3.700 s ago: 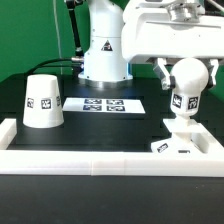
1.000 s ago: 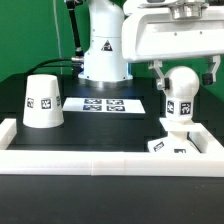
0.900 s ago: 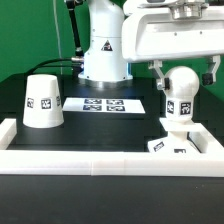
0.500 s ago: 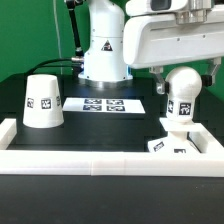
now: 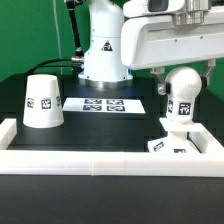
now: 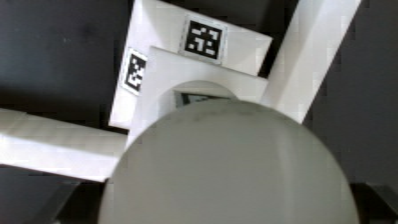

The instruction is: Assemble lamp

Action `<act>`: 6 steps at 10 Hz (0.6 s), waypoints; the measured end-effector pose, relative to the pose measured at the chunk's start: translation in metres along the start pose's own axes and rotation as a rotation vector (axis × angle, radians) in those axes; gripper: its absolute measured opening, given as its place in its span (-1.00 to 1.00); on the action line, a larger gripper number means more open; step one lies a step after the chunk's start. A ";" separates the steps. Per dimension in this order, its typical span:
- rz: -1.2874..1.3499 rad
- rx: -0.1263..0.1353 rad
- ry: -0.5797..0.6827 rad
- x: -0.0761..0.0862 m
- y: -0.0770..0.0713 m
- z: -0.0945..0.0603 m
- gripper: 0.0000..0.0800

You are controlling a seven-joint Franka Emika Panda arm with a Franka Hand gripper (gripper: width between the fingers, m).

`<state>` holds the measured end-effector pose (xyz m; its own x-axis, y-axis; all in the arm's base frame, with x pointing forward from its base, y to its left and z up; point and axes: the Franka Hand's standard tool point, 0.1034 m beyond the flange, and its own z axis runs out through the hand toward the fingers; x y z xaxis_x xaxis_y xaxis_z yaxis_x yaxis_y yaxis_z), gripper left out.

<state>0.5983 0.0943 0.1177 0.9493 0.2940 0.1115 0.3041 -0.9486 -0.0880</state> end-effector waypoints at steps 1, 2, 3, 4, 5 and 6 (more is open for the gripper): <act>0.005 0.000 0.000 0.000 0.000 0.000 0.44; 0.022 0.000 0.000 0.000 0.000 0.000 0.44; 0.048 0.004 0.001 0.000 0.000 0.000 0.44; 0.177 0.019 0.003 -0.001 0.001 0.000 0.44; 0.289 0.023 0.002 0.000 0.000 0.000 0.44; 0.391 0.023 0.000 0.000 -0.003 0.001 0.44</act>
Offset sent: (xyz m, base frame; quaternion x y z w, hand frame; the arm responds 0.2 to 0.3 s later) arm -0.0108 -0.0110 -0.0046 0.0380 -0.0269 0.2198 0.9744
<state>0.5973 0.0973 0.1172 0.9938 -0.0896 0.0653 -0.0792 -0.9860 -0.1464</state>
